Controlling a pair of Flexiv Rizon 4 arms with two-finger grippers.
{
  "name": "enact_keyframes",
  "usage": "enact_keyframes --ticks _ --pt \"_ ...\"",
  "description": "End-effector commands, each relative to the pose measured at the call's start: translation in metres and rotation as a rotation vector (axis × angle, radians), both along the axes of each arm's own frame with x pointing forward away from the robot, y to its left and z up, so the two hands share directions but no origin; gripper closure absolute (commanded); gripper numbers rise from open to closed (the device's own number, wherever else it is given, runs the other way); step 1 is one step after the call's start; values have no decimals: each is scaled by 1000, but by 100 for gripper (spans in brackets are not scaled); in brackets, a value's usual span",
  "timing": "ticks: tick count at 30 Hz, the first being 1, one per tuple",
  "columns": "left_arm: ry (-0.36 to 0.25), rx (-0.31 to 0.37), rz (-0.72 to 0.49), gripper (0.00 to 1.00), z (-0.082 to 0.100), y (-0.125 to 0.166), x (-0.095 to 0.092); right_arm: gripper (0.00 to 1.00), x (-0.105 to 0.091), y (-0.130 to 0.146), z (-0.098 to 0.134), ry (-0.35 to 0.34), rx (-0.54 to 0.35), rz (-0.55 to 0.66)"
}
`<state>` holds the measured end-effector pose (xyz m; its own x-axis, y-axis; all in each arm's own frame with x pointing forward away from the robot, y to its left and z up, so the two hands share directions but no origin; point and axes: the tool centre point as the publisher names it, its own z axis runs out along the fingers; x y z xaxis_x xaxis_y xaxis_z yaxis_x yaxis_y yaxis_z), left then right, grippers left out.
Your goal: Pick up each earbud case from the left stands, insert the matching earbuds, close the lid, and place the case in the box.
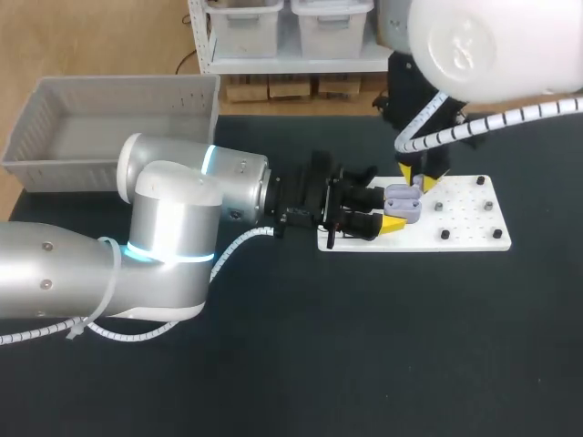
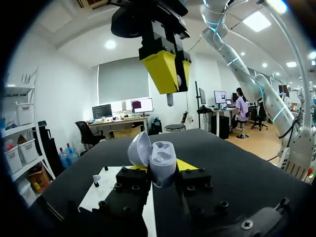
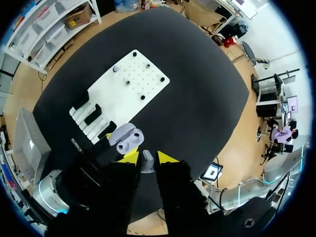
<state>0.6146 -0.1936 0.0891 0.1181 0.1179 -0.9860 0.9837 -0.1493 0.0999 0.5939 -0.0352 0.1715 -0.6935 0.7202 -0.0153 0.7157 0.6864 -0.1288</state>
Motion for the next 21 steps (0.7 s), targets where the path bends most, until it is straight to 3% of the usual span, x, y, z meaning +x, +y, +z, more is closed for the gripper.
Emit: enact_keyframes --ticks 1,21 --pt "-3 -4 4 100 -1 0 -1 100 2 2 -5 10 31 -16" --pt "-3 -4 4 100 -1 0 -1 100 4 3 -8 14 23 -56"
